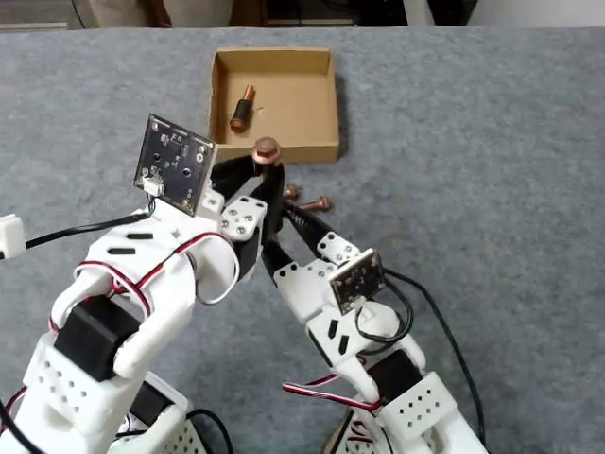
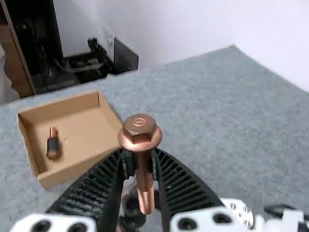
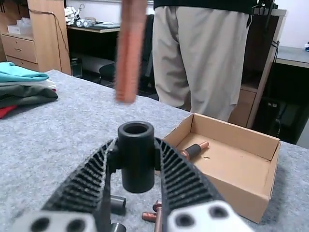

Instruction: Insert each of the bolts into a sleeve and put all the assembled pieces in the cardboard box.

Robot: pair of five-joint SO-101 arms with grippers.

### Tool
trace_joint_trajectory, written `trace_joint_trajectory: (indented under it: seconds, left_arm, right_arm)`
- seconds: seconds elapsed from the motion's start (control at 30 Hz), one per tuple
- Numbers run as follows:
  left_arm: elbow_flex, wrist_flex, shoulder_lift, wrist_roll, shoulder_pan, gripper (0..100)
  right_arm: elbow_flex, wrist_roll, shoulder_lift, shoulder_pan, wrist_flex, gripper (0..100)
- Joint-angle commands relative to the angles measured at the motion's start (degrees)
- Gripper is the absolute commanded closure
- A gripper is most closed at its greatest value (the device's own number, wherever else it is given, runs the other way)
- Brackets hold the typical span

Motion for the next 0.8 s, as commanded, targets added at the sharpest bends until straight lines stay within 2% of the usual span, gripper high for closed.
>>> trace_joint_trajectory:
  seconds: [0.0,0.27,0.5,0.77]
  left_arm:
    - [-4.1,1.8,-1.1,-0.5,0.6,98]
    - [-0.3,1.0,-1.0,-0.6,0.4,98]
    - [3.7,-8.7,-1.1,-0.6,-3.8,98]
    - [7.0,-12.5,-1.1,-0.6,-3.5,98]
  right_arm:
    - [0.0,0.4,-0.9,-0.7,-1.8,99.7]
    - [0.0,-2.1,-3.5,-0.7,-3.5,99.7]
    - [0.0,-2.2,-8.9,-0.7,2.4,99.7]
    - [-0.2,-2.3,-10.9,-0.7,6.1,99.7]
